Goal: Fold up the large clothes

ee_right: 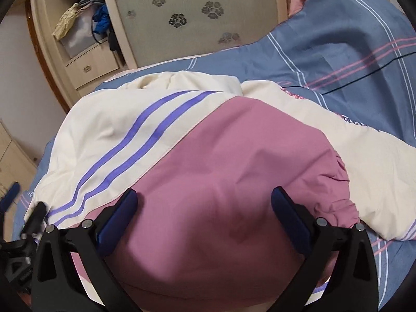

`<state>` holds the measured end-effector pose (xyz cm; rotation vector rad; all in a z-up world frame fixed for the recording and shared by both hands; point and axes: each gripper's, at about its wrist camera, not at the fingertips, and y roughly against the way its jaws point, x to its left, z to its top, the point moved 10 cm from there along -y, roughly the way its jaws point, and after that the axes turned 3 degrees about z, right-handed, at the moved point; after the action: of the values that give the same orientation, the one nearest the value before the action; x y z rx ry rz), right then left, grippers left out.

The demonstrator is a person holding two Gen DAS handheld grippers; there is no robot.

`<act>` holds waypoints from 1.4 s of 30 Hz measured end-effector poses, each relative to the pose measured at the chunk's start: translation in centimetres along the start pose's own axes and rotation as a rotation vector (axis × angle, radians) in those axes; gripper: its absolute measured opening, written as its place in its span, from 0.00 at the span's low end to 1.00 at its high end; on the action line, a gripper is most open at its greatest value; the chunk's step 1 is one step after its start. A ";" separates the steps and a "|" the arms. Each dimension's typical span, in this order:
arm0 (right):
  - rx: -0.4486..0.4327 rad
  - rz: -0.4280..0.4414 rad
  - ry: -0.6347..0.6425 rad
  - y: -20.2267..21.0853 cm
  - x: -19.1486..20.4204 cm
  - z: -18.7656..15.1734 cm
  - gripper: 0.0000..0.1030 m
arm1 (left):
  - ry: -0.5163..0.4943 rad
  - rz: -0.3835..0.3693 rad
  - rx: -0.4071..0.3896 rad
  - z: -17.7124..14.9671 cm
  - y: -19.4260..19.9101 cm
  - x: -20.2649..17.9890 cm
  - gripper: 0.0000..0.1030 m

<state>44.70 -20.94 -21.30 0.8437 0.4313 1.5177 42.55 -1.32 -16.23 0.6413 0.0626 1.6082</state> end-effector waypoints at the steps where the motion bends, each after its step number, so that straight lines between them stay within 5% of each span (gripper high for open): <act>1: 0.007 0.008 -0.003 0.0 0.0 0.0 0.99 | -0.093 0.024 0.021 -0.3 0.1 0.2 0.98; 3: 0.014 0.023 -0.008 0.0 -0.1 0.0 0.99 | -0.329 0.015 0.088 -2.8 0.1 0.3 0.98; 5: 0.018 0.035 -0.018 -0.1 -0.1 0.1 0.99 | -0.412 0.027 0.096 -4.2 -0.4 0.8 0.98; 9: 0.021 0.043 -0.026 0.1 0.2 0.0 0.99 | -0.296 0.048 0.087 -4.1 -3.2 1.7 0.98; 13: 0.022 0.055 -0.026 0.4 0.6 0.0 0.99 | -0.401 0.204 0.071 -3.7 -5.6 1.5 0.94; 16: 0.023 0.077 -0.028 0.7 1.2 0.0 0.99 | -0.252 0.240 0.111 -3.6 -6.7 4.7 0.92; 19: 0.022 0.100 -0.008 1.0 2.5 -0.1 0.99 | -0.066 0.157 0.160 -4.1 -7.6 7.5 0.92; 22: 0.045 0.129 0.019 0.4 4.0 -0.7 0.99 | 0.046 0.194 0.244 -5.8 -9.9 10.1 0.97; 25: 0.054 0.083 0.048 -0.4 5.0 -1.3 0.99 | 0.127 0.129 0.300 -7.3 -11.1 10.7 0.98; 28: 0.057 0.077 0.041 -0.9 4.9 -1.6 0.99 | 0.075 0.146 0.253 -6.5 -10.0 10.1 0.97; 33: 0.065 0.108 0.004 -0.9 4.3 -1.4 0.99 | -0.153 -0.057 0.196 -5.6 -3.0 6.6 0.98; 35: 0.063 0.100 0.010 -0.9 4.1 -1.4 0.99 | -0.237 -0.107 0.109 -4.7 0.7 5.8 0.98; 37: 0.064 0.101 0.008 -0.9 4.0 -1.4 0.99 | -0.159 -0.201 -0.020 -1.5 4.7 6.3 0.98; 39: 0.064 0.104 0.008 -0.8 4.0 -1.5 0.99 | 0.069 -0.241 -0.145 3.3 7.2 8.6 0.98; 42: 0.064 0.106 0.007 -1.0 4.2 -1.4 0.99 | 0.418 -0.211 -0.139 6.5 4.6 11.5 0.98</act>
<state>44.61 -16.46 -21.83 0.9242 0.4483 1.6112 41.20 6.49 -4.73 0.1766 0.3131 1.5032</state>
